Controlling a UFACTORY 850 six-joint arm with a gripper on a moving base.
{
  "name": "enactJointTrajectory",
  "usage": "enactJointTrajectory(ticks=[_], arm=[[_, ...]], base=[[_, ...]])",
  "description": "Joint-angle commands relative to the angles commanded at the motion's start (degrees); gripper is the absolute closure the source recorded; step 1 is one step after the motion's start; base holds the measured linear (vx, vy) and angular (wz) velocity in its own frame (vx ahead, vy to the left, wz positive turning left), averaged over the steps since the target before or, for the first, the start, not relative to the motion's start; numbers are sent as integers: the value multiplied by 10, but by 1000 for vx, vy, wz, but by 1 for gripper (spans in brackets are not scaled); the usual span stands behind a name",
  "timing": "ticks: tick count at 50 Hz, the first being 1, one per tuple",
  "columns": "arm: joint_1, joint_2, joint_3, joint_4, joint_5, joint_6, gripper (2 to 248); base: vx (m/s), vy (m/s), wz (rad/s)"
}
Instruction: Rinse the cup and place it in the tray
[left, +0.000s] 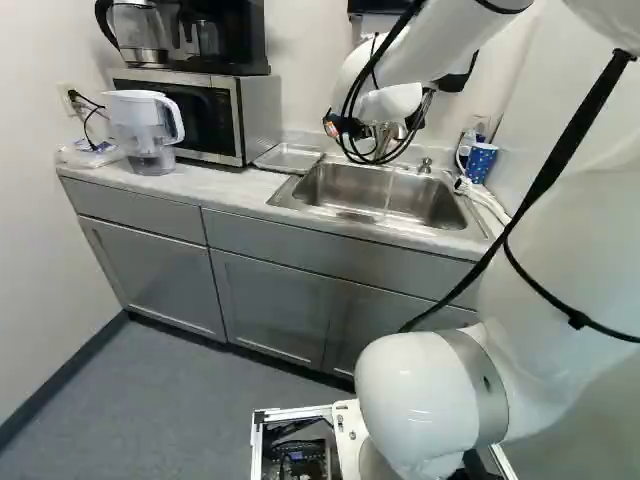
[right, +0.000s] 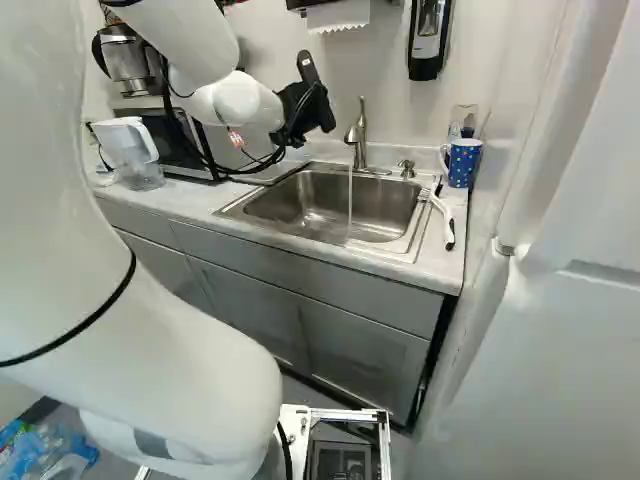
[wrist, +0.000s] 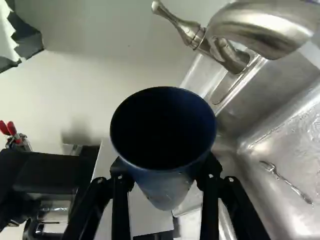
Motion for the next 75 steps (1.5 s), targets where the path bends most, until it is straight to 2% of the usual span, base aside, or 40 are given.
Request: enactJointTrajectory(ticks=[75], arm=[[0,0,0,0,0,-452,124]], base=[[0,0,0]])
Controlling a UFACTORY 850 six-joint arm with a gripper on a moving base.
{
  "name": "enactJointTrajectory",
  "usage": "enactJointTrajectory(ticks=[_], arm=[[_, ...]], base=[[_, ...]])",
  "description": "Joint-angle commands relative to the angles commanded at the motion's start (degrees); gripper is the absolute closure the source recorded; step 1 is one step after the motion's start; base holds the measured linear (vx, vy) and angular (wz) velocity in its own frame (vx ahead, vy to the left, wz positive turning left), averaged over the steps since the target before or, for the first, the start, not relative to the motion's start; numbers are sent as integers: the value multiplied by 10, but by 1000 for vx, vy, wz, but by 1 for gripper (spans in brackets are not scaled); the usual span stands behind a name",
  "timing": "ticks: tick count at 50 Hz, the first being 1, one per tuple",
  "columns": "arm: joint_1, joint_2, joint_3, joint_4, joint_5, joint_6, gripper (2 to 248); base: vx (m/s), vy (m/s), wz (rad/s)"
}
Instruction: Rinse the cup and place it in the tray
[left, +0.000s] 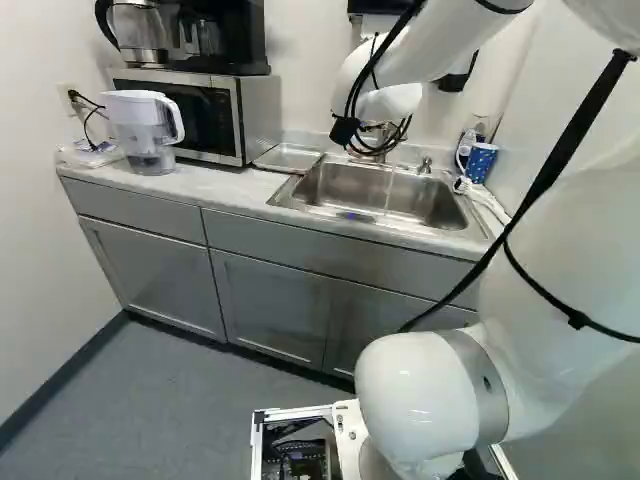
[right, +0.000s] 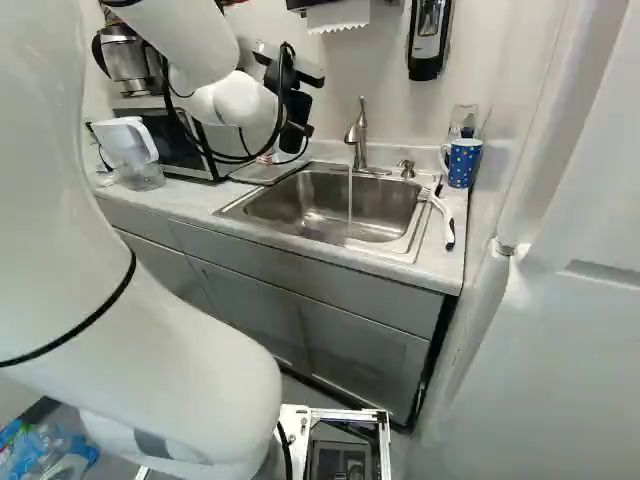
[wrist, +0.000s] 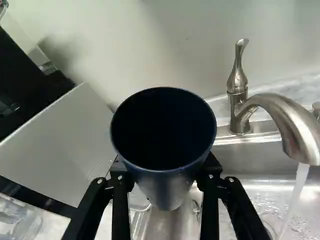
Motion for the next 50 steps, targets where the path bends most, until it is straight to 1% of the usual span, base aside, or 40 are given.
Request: enactJointTrajectory(ticks=[35,50], arm=[[0,0,0,0,0,-211,124],[0,0,0,0,0,-211,124]], base=[[0,0,0],[0,0,0]])
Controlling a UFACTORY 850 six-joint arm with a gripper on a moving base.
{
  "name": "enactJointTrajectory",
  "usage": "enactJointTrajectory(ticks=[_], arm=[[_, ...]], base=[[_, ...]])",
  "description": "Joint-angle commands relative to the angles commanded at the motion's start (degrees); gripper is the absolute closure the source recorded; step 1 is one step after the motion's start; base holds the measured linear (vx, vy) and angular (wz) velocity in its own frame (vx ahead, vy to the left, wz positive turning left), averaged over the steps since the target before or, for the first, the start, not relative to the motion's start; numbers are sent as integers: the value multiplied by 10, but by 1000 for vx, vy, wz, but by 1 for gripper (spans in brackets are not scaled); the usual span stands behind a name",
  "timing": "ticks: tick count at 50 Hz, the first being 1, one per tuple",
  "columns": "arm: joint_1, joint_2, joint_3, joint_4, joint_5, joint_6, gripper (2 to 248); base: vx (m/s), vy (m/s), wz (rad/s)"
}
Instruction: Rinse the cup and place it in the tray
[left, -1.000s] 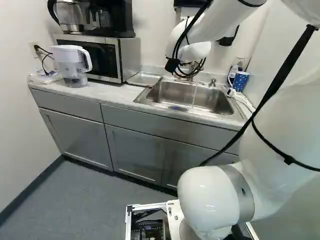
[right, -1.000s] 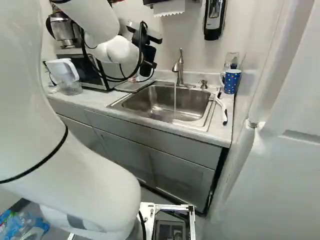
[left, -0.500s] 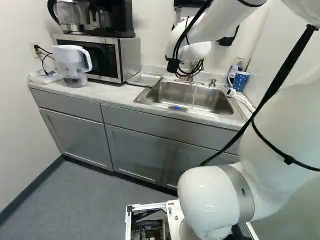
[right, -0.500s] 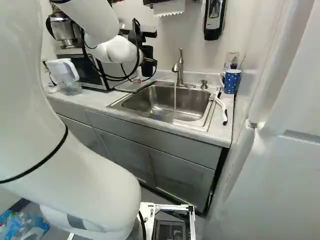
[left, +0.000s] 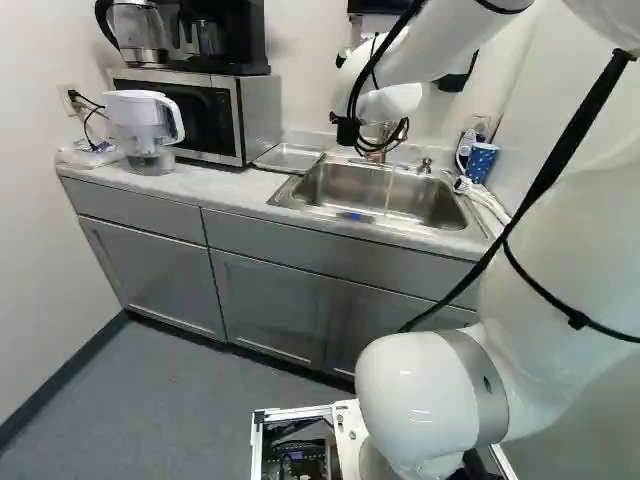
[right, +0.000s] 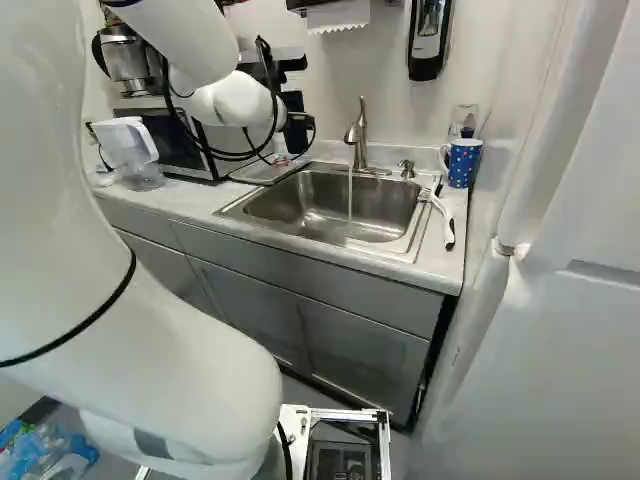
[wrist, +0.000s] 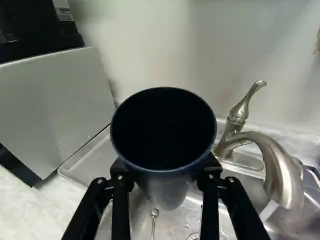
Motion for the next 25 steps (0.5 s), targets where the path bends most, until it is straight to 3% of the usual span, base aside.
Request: enactJointTrajectory(ticks=[8,25], arm=[[3,-3,-3,0,0,0,124],[29,-30,-29,0,0,0,124]], base=[[0,0,0],[0,0,0]])
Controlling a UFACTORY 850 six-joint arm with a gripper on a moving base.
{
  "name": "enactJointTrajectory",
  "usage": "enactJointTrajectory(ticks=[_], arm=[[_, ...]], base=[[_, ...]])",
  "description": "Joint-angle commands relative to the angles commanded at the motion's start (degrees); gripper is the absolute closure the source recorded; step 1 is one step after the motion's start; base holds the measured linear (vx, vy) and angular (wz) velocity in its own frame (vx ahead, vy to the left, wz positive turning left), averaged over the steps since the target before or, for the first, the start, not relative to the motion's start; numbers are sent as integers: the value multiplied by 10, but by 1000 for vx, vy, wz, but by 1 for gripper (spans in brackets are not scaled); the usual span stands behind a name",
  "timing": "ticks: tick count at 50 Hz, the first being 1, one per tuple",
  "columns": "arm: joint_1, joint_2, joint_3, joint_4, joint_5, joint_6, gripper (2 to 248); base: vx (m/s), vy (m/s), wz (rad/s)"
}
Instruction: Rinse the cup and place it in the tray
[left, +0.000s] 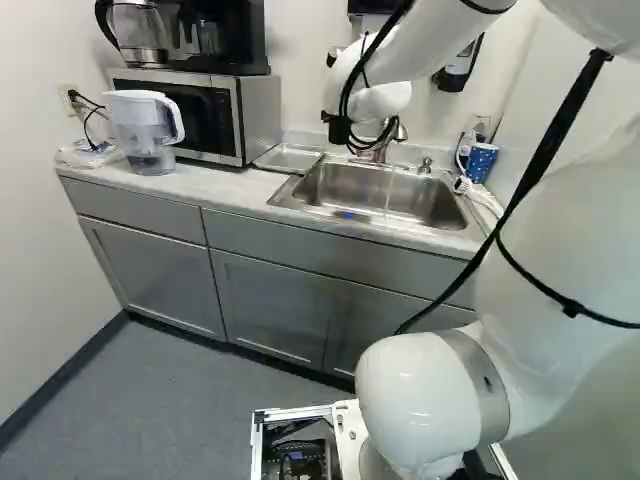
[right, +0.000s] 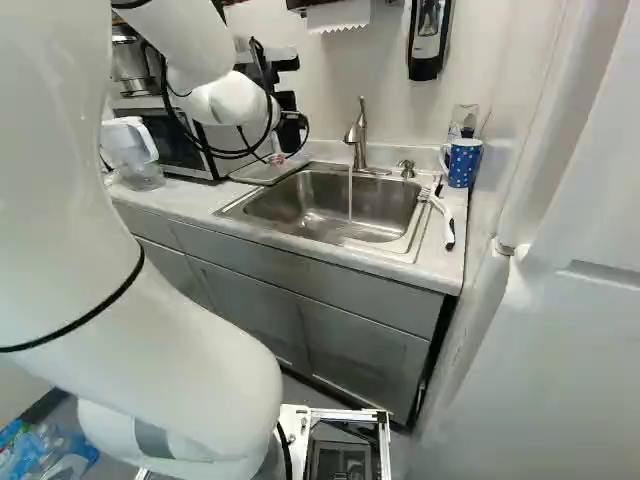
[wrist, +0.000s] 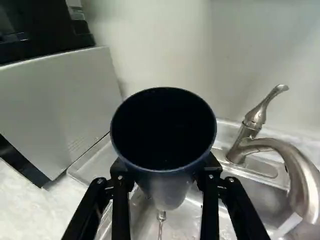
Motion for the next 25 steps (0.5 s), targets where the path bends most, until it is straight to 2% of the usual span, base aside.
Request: enactJointTrajectory(ticks=[25], arm=[[39,-48,-47,0,0,0,124]], base=[[0,0,0]])
